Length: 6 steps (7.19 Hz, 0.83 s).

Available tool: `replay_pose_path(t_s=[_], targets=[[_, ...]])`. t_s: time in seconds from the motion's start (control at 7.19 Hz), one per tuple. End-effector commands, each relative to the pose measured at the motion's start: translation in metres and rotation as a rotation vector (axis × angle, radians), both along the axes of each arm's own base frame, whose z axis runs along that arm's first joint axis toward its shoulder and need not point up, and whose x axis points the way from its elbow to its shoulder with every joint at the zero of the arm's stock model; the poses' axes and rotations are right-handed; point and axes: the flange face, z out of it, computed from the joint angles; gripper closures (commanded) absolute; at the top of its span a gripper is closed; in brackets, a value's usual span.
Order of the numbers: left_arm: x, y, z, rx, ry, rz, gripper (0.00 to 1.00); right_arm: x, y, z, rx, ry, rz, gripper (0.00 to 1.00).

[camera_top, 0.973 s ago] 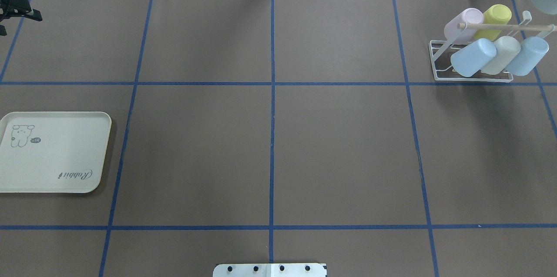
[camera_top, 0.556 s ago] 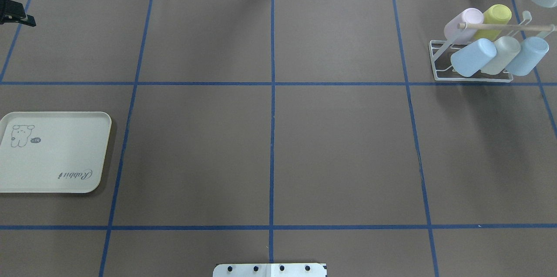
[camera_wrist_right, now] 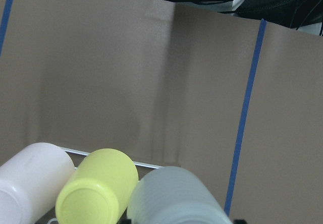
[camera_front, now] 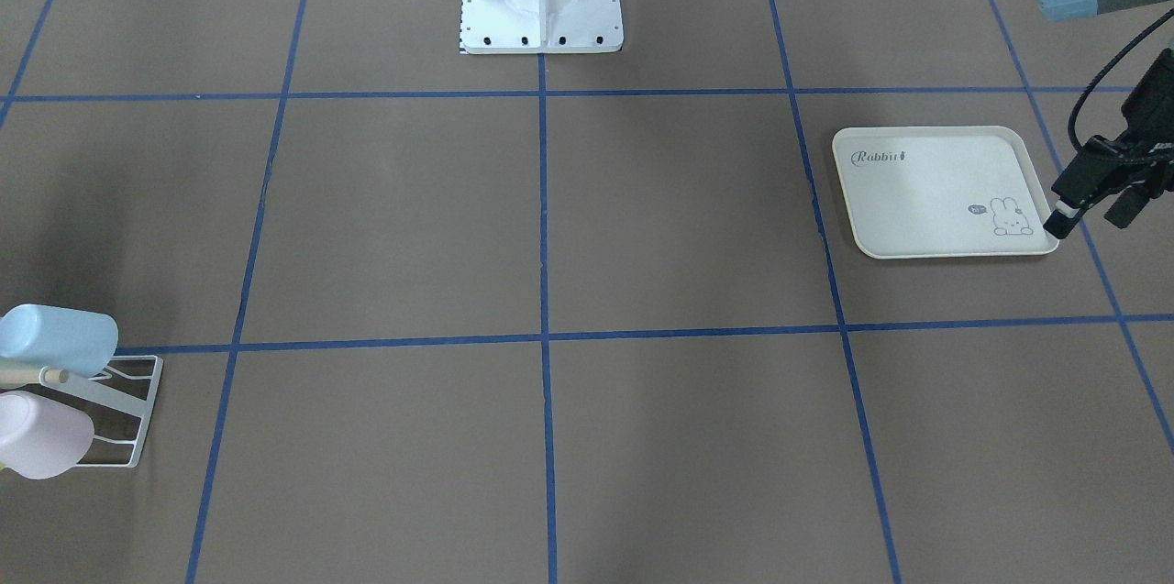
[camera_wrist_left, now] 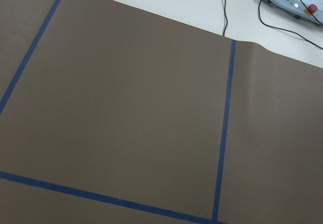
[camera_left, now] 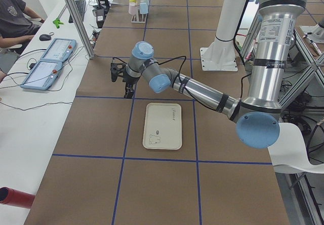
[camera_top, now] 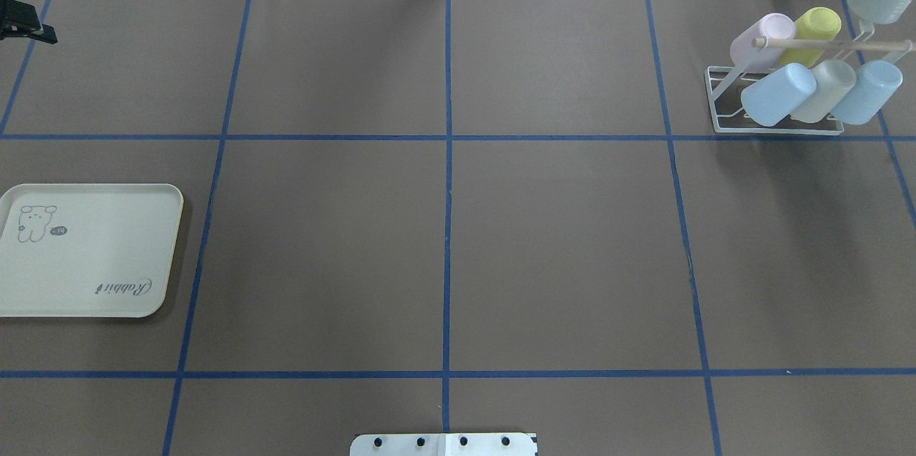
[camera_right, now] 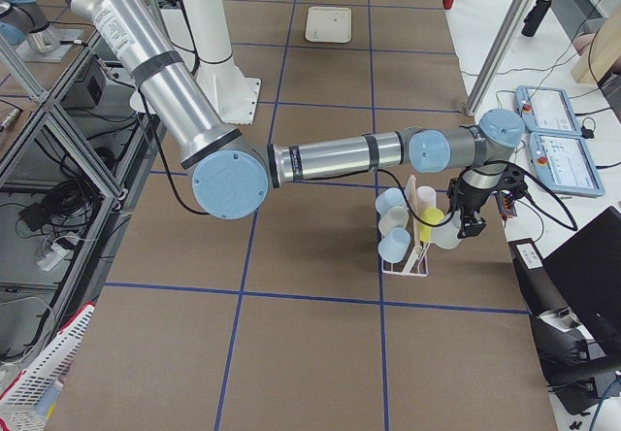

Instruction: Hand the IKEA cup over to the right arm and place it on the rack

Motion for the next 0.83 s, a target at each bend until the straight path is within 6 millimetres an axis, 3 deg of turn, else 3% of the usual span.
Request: replay_pose_path(t_s=[0.0, 0.42, 0.7], targets=[[0.000, 0.001, -0.001, 0.001, 0.000, 0.000, 0.00, -0.008, -0.002, 0.000, -0.001, 0.001, -0.010, 0.61], [0.000, 0.000, 0.000, -0.001, 0.000, -0.001, 0.00, -0.016, -0.003, 0.019, 0.015, -0.001, -0.018, 0.61], [0.000, 0.000, -0.002, 0.002, 0.001, -0.001, 0.00, -0.020, -0.002, 0.020, 0.013, -0.002, -0.019, 0.61]])
